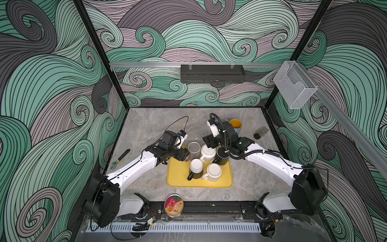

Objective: Turn the mug right side up
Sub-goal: 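Lower the left gripper toward the upside-down grey mug on the tray, then grasp the grey mug with the left gripper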

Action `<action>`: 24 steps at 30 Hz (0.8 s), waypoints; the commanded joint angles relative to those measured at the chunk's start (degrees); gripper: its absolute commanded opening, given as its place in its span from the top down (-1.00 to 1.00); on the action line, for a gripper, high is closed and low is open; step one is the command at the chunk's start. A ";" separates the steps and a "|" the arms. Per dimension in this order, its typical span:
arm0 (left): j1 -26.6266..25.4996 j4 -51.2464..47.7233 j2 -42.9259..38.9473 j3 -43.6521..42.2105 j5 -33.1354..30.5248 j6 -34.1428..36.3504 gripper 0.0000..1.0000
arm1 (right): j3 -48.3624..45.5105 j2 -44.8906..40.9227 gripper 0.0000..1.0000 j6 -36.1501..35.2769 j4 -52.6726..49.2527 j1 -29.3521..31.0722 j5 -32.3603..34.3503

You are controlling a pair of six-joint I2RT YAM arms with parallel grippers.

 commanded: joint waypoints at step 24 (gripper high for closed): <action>-2.20 6.18 7.52 -0.83 -2.96 2.21 -0.13 | -2.79 -3.89 -0.53 1.14 0.02 0.58 3.05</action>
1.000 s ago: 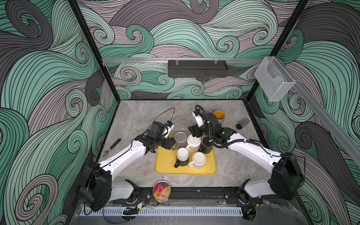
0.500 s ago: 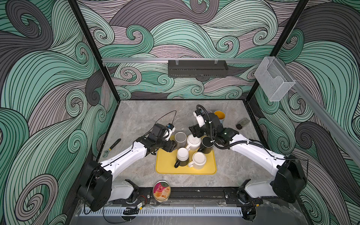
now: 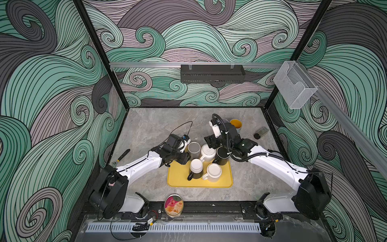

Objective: Turn the mug right side up
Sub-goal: 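Grasp the grey mug with the left gripper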

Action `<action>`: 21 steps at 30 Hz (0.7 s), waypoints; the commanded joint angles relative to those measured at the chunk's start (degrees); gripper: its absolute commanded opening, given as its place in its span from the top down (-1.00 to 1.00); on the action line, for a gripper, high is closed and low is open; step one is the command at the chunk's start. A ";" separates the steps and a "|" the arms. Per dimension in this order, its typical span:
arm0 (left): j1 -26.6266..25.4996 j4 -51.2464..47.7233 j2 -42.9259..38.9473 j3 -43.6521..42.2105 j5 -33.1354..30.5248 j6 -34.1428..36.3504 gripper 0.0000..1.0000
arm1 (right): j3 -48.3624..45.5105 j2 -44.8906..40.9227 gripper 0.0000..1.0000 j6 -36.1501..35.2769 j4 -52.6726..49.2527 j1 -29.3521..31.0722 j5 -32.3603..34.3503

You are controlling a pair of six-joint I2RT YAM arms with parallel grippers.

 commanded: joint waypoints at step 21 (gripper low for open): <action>-0.38 2.04 8.34 5.75 -0.31 3.60 0.15 | -2.93 -2.59 -0.49 1.69 0.42 0.33 0.25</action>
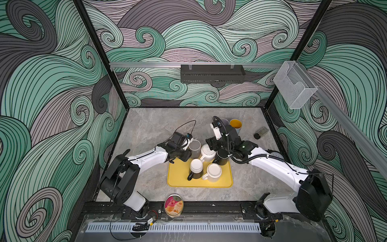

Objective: Turn the mug right side up
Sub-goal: 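Grasp the grey mug with the left gripper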

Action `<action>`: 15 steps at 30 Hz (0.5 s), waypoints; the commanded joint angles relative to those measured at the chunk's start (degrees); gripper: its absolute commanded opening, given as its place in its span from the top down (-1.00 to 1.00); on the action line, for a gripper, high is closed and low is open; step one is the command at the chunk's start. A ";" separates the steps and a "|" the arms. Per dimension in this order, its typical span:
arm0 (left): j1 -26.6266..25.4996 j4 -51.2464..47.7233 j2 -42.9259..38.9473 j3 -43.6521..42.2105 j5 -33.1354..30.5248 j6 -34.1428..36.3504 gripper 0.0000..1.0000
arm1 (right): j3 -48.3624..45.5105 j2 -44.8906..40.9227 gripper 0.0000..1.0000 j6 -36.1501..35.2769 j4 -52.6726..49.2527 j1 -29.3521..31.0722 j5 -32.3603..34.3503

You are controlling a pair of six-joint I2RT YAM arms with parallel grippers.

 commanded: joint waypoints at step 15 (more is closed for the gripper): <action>-0.28 1.27 2.24 1.92 1.78 0.58 0.33 | -0.55 -1.50 -0.45 1.68 -0.05 0.26 -1.17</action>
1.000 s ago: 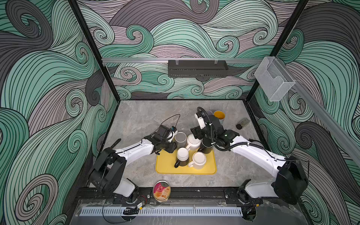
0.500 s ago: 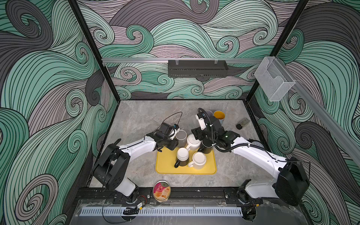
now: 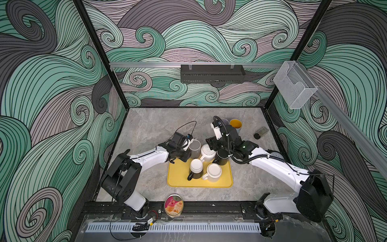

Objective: Turn the mug right side up
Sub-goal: 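Grasp the grey mug with the left gripper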

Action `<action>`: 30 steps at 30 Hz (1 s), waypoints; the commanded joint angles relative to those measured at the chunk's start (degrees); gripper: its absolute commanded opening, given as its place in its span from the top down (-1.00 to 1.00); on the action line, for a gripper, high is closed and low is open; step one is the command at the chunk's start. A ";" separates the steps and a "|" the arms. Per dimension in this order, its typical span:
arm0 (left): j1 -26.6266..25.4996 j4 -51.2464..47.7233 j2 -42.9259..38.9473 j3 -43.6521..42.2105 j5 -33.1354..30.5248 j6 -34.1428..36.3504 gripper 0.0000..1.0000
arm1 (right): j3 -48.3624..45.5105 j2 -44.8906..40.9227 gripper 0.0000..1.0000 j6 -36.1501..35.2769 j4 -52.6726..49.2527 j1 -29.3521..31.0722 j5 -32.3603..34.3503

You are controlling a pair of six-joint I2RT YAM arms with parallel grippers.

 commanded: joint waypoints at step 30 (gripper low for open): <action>-0.36 1.55 -10.56 -2.65 -7.08 2.40 1.00 | -1.05 -2.08 -0.44 2.26 1.06 0.35 -0.09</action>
